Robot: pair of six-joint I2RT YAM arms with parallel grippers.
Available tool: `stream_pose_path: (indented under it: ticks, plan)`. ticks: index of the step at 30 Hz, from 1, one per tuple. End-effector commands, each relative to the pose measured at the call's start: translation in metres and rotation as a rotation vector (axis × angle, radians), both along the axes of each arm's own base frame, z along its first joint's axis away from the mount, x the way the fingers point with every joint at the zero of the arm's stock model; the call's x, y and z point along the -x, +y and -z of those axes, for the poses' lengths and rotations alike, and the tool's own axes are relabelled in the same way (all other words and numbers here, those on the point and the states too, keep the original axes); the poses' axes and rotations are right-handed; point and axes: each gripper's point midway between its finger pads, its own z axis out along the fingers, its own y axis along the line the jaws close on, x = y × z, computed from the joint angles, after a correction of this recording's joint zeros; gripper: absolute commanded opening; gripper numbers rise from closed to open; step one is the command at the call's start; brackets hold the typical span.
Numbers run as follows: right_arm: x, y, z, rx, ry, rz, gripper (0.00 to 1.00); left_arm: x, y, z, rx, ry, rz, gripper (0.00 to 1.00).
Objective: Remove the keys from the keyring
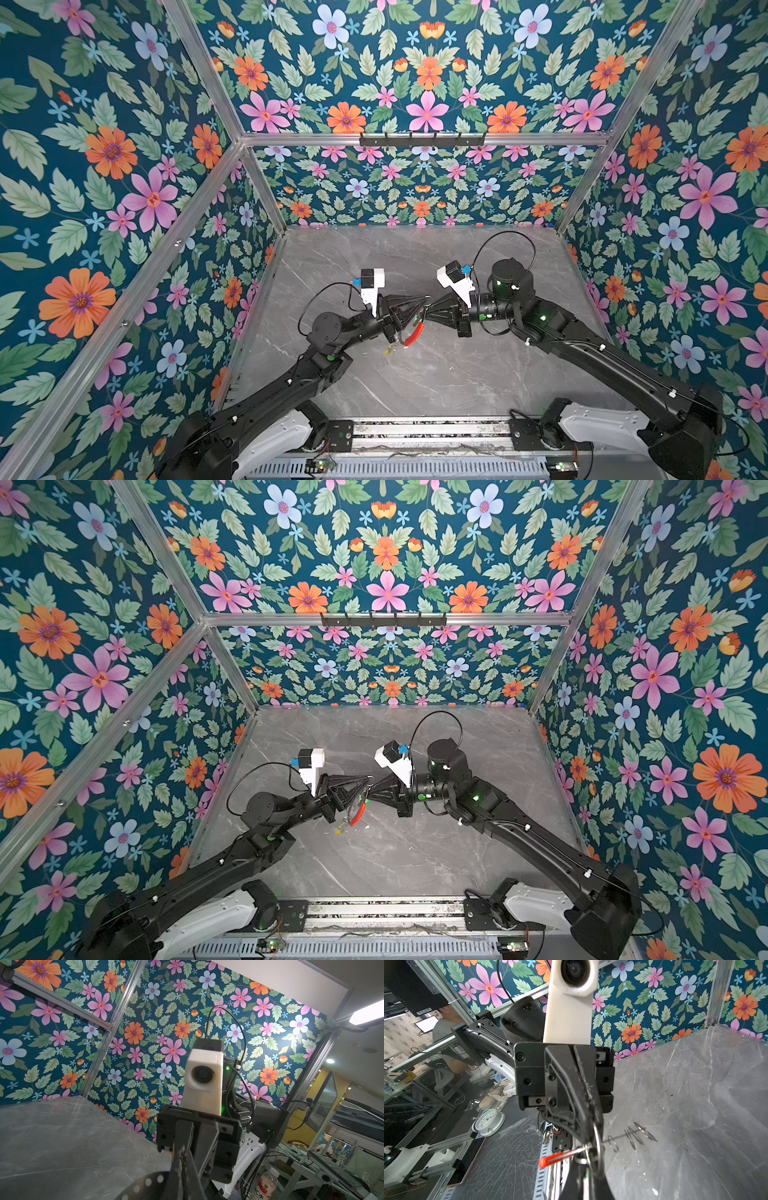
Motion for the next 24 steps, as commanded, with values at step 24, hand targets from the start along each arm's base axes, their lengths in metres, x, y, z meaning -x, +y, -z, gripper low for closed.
stream_pose_path:
  ticks: [24]
  plan:
    - [0.001,-0.011,0.001,0.011,-0.047,0.073,0.0,-0.002,0.013,-0.003,-0.003,-0.05,-0.099,0.0]
